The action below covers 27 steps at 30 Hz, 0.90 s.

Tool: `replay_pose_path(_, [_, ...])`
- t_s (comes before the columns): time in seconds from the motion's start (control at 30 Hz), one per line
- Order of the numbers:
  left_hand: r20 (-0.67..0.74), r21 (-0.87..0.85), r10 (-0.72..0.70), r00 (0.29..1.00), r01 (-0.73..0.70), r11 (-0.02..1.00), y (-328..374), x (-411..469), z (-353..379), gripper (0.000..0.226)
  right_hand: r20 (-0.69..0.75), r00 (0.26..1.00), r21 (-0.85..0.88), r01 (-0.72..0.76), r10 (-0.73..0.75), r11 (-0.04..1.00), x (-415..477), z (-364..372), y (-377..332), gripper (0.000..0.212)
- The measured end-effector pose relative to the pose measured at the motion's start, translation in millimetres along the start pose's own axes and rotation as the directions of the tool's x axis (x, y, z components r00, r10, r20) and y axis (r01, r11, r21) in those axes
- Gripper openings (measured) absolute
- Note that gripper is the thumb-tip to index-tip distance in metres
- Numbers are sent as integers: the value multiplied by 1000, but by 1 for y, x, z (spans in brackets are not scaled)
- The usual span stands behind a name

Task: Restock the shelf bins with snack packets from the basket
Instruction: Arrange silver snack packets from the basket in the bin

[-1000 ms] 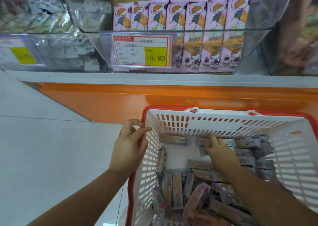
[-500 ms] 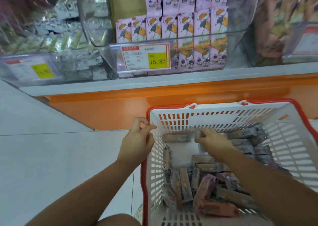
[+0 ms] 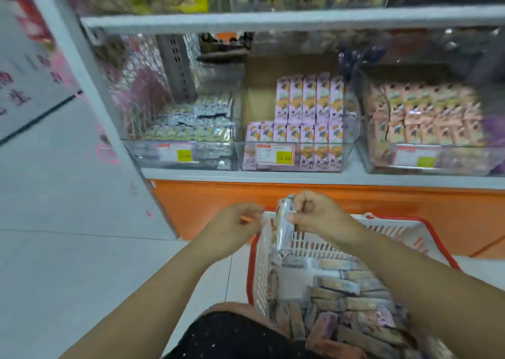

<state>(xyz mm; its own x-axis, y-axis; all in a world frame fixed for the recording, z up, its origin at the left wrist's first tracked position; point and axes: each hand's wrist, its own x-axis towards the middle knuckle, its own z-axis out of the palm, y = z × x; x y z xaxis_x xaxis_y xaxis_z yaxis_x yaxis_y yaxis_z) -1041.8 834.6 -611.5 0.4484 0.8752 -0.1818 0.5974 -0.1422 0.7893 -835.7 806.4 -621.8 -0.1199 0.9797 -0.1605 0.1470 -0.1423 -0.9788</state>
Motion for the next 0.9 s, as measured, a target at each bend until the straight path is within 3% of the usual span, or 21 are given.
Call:
replay_pose_path(0.1, [-30, -150, 29, 999, -33, 988, 23, -36, -8, 26, 14, 1000, 245, 16, -20, 969, -18, 9, -34, 32])
replay_pose_path(0.2, [-44, -272, 67, 997, -76, 959, 43, -64, -12, 17, 20, 999, 357, 31, -41, 934, -35, 21, -61, 32])
replay_pose_path(0.33, [-98, -514, 89, 991, -127, 848, 57, -95, -20, 26, 2, 998, 467, 53, -61, 883, -54, 38, -88, 25])
replay_pose_path(0.5, [-136, -645, 140, 981, -195, 739, 62, -114, -37, 47, -11, 998, 605, 56, -62, 795, -54, 56, -112, 19])
replay_pose_path(0.67, [-94, -877, 21, 995, -92, 471, 69, -106, -52, 33, -72, 994, 594, 107, -80, 797, -39, 66, -132, 16])
replay_pose_path(0.8, [-54, -951, -31, 998, -42, 308, 63, -96, -62, 45, -61, 994, 544, 113, -95, 832, -21, 79, -142, 14])
replay_pose_path(0.87, [-66, -956, -64, 996, -44, 290, 55, -87, -72, 41, -58, 996, 405, 92, -75, 910, -6, 81, -143, 19])
replay_pose_path(0.9, [-87, -951, -92, 992, -56, 303, 51, -83, -78, 38, -67, 996, 254, 81, -66, 964, 4, 80, -144, 24])
